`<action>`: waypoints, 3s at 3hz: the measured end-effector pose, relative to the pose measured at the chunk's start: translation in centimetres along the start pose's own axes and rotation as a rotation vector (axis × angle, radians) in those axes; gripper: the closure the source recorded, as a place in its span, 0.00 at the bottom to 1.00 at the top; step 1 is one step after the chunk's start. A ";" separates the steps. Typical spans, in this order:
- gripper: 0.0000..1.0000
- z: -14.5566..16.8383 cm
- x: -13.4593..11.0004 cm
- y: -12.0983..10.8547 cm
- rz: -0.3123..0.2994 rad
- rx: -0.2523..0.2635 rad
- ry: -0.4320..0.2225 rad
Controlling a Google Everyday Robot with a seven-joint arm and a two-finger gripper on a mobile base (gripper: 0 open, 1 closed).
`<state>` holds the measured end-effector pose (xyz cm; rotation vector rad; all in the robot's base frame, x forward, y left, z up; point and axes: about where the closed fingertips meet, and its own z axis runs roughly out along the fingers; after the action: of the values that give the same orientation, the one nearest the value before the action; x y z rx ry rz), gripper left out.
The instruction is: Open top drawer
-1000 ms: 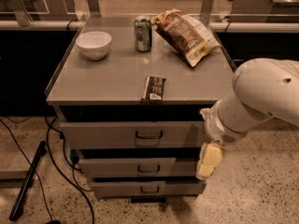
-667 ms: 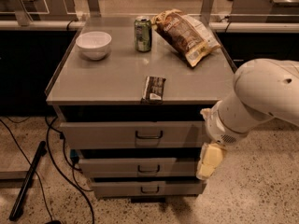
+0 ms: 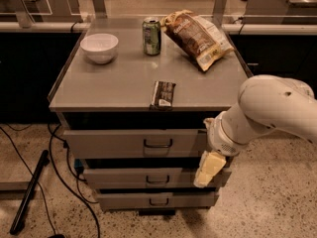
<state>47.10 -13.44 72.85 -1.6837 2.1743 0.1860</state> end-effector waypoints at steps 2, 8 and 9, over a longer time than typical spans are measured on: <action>0.00 2.0 -1.3 -1.7 0.026 0.050 -0.094; 0.00 8.9 -2.9 -5.3 -0.022 -0.023 -0.111; 0.00 8.8 -2.8 -5.2 -0.058 -0.095 -0.086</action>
Offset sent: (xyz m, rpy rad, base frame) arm 0.0386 0.0174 -0.0185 0.1390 -0.1010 -0.0549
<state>54.51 -9.41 66.46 -1.7546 2.0812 0.3442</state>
